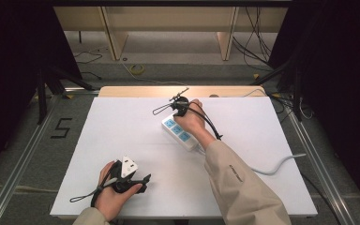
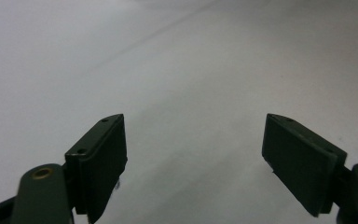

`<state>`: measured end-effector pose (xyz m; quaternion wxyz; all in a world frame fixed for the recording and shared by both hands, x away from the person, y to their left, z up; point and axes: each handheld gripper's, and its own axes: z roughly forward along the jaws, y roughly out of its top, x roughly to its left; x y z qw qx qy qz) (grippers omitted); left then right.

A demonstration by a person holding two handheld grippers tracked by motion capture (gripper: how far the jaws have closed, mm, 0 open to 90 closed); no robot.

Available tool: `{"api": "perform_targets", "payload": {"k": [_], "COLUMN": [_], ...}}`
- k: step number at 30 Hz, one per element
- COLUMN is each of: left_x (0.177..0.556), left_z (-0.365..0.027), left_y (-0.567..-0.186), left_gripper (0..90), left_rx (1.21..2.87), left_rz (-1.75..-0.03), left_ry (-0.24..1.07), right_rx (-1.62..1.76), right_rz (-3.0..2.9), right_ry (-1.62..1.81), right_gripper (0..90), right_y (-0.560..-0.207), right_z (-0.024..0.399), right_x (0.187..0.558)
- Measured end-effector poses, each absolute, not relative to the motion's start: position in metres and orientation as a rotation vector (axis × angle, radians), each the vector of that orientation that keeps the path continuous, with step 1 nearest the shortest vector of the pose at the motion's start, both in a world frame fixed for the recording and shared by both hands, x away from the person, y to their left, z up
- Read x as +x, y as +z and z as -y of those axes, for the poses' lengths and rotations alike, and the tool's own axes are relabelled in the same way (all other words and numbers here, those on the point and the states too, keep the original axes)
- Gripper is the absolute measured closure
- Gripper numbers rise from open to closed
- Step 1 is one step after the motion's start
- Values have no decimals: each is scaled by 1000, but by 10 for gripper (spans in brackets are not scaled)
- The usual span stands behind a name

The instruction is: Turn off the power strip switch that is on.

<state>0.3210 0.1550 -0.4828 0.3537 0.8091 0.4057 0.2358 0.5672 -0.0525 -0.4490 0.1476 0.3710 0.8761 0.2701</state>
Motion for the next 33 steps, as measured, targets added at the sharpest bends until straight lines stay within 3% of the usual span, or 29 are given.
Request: {"api": "perform_targets", "payload": {"k": [33], "left_x": [321], "left_z": [-155], "left_y": [-483], "left_gripper": [216], "left_rx": [2095], "left_rz": [-1049], "left_ry": [610], "right_rx": [1030], "right_rz": [-2516], "right_ry": [788], "right_gripper": [900], "right_y": [-447], "right_z": [51], "right_x": [563]}}
